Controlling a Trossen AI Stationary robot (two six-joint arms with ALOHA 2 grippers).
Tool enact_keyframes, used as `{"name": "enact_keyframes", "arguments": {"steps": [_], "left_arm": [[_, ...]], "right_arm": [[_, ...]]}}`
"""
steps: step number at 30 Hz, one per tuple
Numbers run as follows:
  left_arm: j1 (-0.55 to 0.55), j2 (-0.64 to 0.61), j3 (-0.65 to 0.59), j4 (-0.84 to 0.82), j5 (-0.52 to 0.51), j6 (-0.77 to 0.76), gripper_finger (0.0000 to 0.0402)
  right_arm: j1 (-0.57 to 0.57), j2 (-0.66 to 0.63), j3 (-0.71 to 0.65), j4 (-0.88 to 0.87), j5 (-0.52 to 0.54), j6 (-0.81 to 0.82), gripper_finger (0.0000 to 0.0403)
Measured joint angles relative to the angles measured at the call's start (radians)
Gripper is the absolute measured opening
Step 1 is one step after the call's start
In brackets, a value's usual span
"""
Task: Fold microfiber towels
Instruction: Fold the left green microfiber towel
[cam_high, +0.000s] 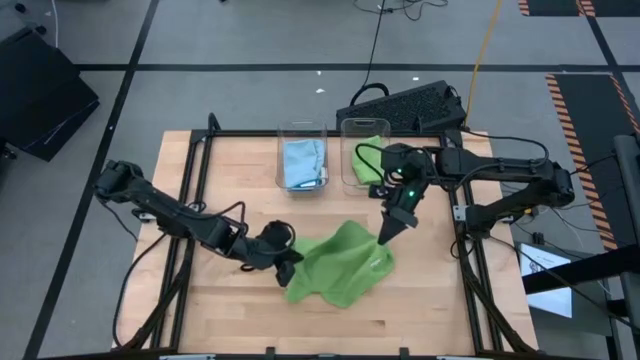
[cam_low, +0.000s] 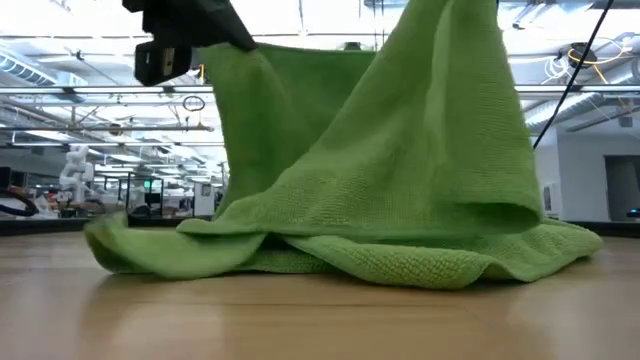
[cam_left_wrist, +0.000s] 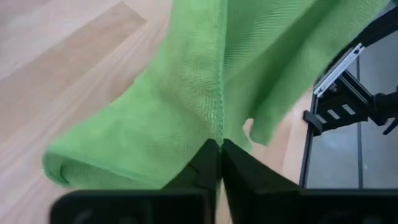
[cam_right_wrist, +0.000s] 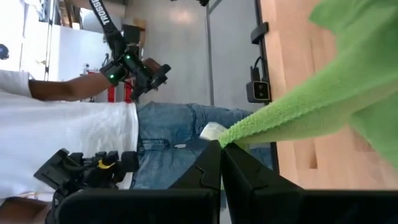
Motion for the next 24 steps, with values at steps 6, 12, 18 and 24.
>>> {"name": "enact_keyframes", "arguments": {"steps": [6, 12, 18, 24], "left_arm": [[0.000, 0.000, 0.000, 0.007, -0.001, 0.042, 0.0006], [0.003, -0.004, 0.000, -0.059, -0.003, 0.068, 0.0004], [0.031, -0.108, 0.008, -0.072, 0.008, 0.129, 0.0003], [0.041, -0.179, 0.119, -0.116, 0.066, 0.129, 0.0002]], "right_arm": [[0.000, 0.000, 0.000, 0.000, 0.035, -0.005, 0.0000], [-0.003, 0.000, 0.000, -0.038, 0.052, -0.059, 0.0000], [-0.031, -0.011, 0.000, -0.117, 0.128, -0.084, 0.0000], [-0.001, -0.087, 0.000, -0.104, 0.126, 0.041, 0.0000]]}}
